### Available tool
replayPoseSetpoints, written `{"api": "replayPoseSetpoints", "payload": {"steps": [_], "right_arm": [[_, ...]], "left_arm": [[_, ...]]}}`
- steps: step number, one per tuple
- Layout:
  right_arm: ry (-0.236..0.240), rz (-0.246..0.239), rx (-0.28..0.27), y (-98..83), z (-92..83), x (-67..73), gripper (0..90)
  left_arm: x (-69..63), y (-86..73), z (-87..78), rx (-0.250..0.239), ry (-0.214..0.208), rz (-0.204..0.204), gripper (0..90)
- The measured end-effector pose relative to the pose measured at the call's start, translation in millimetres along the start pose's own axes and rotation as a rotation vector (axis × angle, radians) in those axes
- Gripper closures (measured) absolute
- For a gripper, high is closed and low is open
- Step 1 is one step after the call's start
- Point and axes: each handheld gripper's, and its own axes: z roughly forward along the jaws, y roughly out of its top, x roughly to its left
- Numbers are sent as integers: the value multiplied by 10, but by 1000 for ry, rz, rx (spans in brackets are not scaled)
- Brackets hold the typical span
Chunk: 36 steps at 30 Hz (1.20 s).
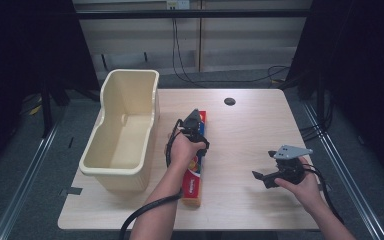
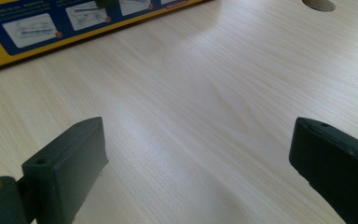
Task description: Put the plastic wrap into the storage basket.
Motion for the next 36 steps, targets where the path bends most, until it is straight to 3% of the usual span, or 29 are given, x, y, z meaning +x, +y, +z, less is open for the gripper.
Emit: {"api": "replayPoseSetpoints", "payload": {"steps": [2,5,8,12,19,22,30,36], "right_arm": [[-3,1,-3,1,-3,-2,36],[-8,3,-8,2,-7,-13,36],[-7,8,-8,2,-4,-17,34],[3,4,-2,1,3,-15,33],[-1,2,-7,3,10,-14,31],[8,4,-7,3,12,-9,30],[25,8,2,-2,21,-10,24],[25,12,4,-3,27,-12,22]], "left_arm": [[4,-8,-25,21,10,12,397],[16,-16,-101,24,-26,-2,400],[6,-15,-219,39,-18,13,401],[-2,-8,-406,50,-44,27,401],[1,16,-687,61,-55,46,403],[7,28,-797,61,-58,37,403],[1,65,-1082,72,-48,62,404],[-16,83,-1258,66,-42,50,404]]}}
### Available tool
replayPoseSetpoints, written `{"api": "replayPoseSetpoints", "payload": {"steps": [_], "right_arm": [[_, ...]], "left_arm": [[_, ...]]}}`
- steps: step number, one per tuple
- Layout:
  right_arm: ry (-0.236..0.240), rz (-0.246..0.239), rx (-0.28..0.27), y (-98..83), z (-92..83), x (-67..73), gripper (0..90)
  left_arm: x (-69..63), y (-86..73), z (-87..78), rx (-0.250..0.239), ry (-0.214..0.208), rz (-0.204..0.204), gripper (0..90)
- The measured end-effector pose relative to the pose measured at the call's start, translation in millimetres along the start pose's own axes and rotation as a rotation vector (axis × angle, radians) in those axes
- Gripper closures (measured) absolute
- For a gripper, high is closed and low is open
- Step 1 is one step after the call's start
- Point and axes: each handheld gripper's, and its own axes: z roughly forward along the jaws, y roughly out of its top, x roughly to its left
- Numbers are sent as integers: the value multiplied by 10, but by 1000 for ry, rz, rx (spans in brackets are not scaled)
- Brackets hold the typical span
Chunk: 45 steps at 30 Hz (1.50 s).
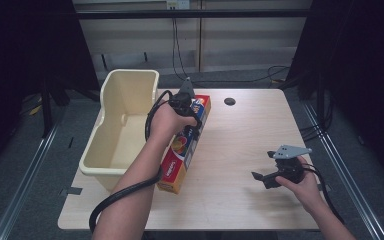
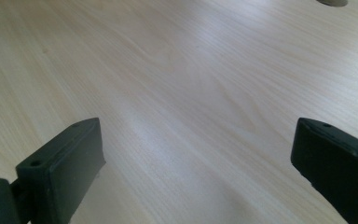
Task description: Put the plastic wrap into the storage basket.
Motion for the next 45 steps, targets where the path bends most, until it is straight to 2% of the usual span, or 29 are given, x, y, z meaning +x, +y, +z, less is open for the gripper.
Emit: {"api": "replayPoseSetpoints", "payload": {"steps": [4,5,8,12,13,16,21,23,32,45], "right_arm": [[26,1,0,-1,-8,-5,20],[26,-3,-4,-2,-9,-5,19],[31,1,-1,-1,-9,-5,20],[31,3,3,-3,-4,-4,19],[33,3,4,-3,-5,-5,20],[34,2,5,-3,-5,-7,19],[38,-3,10,-5,7,-1,20],[38,-4,10,-4,7,2,20],[39,-4,6,-1,-1,-2,20],[44,0,3,3,-8,-2,20]], "left_arm": [[9,2,-98,4,-8,12,404],[3,-3,-115,-2,-15,1,404],[20,-9,-184,0,-31,2,404],[43,-18,-270,-4,-7,2,405],[45,-21,-291,-9,-10,-11,405],[81,-33,-363,-12,-18,-9,405],[107,-47,-469,-21,-8,-20,405],[122,-51,-518,-23,-20,-28,405],[195,-79,-725,-36,7,-48,406],[306,-129,-874,-43,17,-64,406]]}}
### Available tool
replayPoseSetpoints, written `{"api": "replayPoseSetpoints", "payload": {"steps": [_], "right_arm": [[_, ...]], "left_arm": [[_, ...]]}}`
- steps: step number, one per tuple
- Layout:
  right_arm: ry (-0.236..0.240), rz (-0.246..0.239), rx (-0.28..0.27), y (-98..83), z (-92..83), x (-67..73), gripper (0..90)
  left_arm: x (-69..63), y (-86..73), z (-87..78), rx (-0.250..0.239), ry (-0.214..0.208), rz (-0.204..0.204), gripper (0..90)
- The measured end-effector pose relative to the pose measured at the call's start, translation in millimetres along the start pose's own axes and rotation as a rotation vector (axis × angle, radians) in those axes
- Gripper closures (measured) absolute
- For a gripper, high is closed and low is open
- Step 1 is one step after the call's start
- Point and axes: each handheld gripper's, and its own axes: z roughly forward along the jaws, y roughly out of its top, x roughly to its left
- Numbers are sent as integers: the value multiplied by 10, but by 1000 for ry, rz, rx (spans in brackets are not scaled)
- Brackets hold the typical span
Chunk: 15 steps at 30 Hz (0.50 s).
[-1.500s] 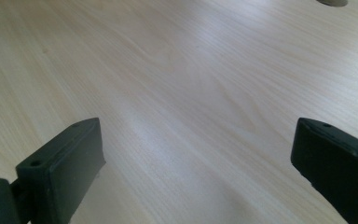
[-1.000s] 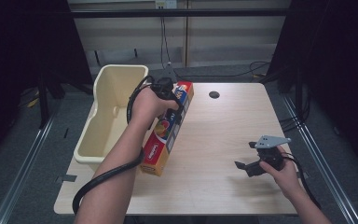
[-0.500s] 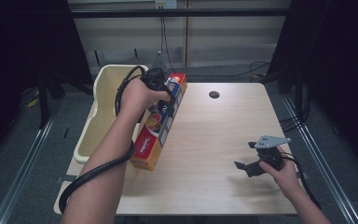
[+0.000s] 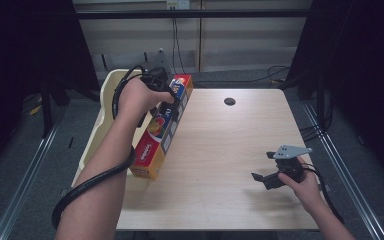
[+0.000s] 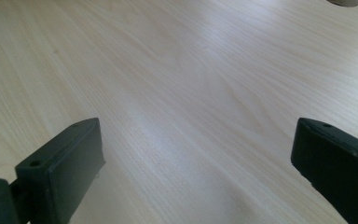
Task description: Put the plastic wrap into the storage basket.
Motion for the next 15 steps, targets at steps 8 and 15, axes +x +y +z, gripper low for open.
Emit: {"api": "replayPoseSetpoints", "payload": {"steps": [8,15], "right_arm": [[-8,-6,0,-2,2,-1,20],[-5,-5,1,-3,-2,-3,20]], "left_arm": [[82,-27,-86,-2,8,-21,406],[170,-55,-163,-10,7,-44,406]]}}
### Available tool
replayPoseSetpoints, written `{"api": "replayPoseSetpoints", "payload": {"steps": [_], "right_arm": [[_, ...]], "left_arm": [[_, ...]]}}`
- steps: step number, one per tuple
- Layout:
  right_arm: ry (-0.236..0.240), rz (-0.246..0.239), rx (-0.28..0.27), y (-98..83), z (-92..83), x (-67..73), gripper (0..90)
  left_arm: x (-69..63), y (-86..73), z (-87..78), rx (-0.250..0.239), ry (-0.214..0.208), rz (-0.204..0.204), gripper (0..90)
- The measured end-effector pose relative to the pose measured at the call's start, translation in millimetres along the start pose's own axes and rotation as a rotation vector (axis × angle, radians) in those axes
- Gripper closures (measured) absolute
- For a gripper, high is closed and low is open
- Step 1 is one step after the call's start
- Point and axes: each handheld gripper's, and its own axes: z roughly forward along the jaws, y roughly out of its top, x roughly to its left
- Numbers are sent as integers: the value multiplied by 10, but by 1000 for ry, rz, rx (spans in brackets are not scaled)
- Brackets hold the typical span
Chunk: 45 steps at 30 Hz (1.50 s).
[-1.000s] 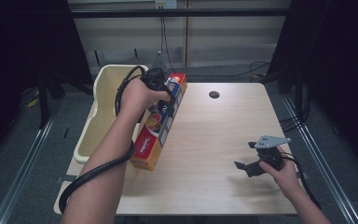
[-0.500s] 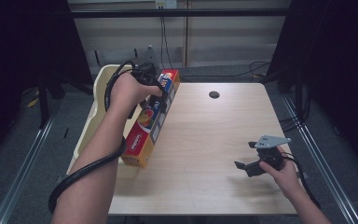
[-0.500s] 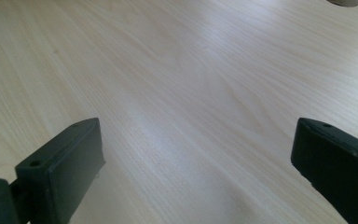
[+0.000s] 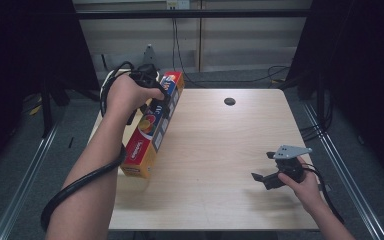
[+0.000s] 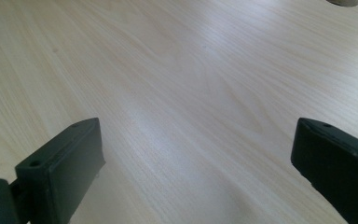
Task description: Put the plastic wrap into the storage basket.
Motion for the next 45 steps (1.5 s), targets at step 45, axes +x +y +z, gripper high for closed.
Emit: {"api": "replayPoseSetpoints", "payload": {"steps": [45], "right_arm": [[-9,-8,2,-8,11,1,22]], "left_arm": [[515,-192,-181,-28,46,-108,406]]}}
